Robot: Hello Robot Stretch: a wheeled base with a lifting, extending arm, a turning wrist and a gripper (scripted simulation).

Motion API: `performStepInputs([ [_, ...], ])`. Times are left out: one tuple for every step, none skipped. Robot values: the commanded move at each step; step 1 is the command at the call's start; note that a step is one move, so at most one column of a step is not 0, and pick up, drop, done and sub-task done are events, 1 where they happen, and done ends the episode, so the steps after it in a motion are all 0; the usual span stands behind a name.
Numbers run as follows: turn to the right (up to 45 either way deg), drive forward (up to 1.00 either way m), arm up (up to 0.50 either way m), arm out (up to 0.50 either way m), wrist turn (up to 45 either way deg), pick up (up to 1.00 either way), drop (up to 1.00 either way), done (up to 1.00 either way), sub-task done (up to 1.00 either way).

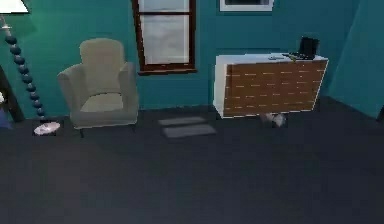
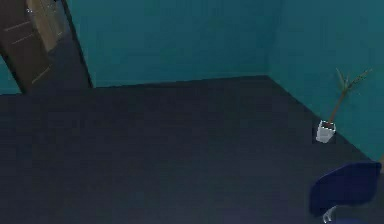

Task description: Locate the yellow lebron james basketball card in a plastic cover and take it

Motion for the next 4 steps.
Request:
performStepInputs([
  [45.0, 0.00, 0.00, 0.00, 0.0, 0.00, 0.00, 0.00, 0.00],
  [18.0, 0.00, 0.00, 0.00, 0.0, 0.00, 0.00, 0.00, 0.00],
  [3.0, 0.00, 0.00, 0.00, 0.0, 0.00, 0.00, 0.00, 0.00],
  [45.0, 0.00, 0.00, 0.00, 0.0, 0.00, 0.00, 0.00, 0.00],
])
